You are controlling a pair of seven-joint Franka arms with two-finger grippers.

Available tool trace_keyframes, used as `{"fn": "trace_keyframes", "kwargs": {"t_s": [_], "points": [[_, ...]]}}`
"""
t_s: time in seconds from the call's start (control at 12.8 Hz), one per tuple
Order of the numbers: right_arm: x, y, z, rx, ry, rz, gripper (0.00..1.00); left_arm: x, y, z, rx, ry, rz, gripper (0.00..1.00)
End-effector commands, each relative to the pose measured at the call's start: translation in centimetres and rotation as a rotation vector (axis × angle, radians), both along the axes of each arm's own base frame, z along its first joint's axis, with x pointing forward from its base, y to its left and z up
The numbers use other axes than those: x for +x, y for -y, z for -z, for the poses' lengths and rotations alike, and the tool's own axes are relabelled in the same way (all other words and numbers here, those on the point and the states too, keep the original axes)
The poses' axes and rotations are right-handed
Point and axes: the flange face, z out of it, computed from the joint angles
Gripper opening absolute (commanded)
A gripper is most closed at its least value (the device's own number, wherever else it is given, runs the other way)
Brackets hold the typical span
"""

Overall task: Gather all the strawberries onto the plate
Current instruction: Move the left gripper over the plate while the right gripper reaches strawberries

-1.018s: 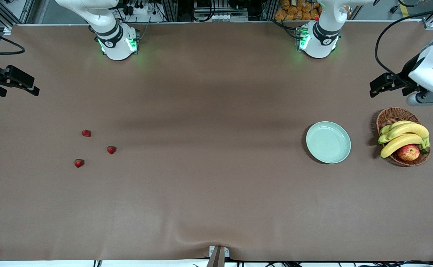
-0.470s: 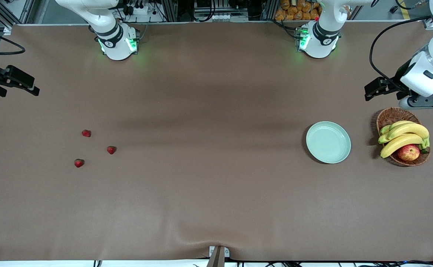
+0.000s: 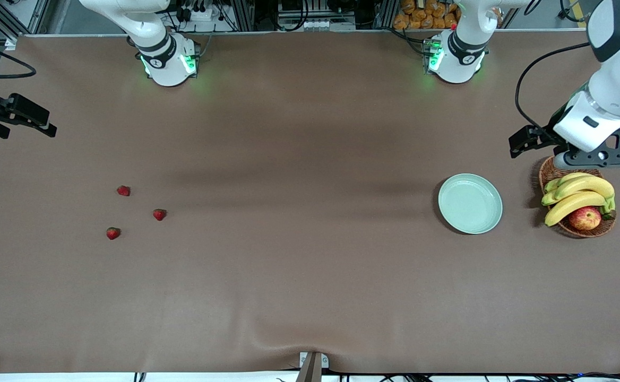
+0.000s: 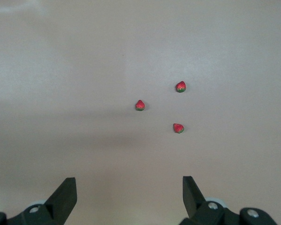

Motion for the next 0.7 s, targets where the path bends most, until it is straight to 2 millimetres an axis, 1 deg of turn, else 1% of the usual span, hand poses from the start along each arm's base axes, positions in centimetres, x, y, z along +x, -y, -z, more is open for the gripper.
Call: {"fn": "trace_keyframes", "kwargs": {"t_s": [0.0, 0.23, 0.31, 0.39, 0.47, 0.63], "points": [[-0.2, -0.3, -0.3, 0.013, 0.004, 0.01, 1.0, 0.7, 0.3, 1.0, 0.004, 0.021, 0.002, 1.0], [-0.2, -0.1, -0.2, 0.015, 0.001, 0.014, 1.0, 1.8, 0.6, 2.3, -0.001, 0.037, 0.006, 1.0], [0.0, -0.3, 0.2, 0.013, -0.007, 0.008, 1.0, 2.1, 0.7, 2.7, -0.002, 0.042, 0.007, 1.0], [0.3, -1.1, 0.7, 0.013, -0.018, -0.003, 1.0, 2.5, 0.8, 3.3, -0.003, 0.043, 0.009, 1.0], [0.9, -2.2, 1.8, 0.013, -0.035, -0.022, 1.0, 2.7, 1.0, 3.5, -0.005, 0.051, 0.01, 1.0], [2.8, -3.6, 5.3, 0.013, -0.087, -0.045, 1.0, 3.4, 1.1, 4.5, -0.008, 0.057, 0.009, 1.0]]}}
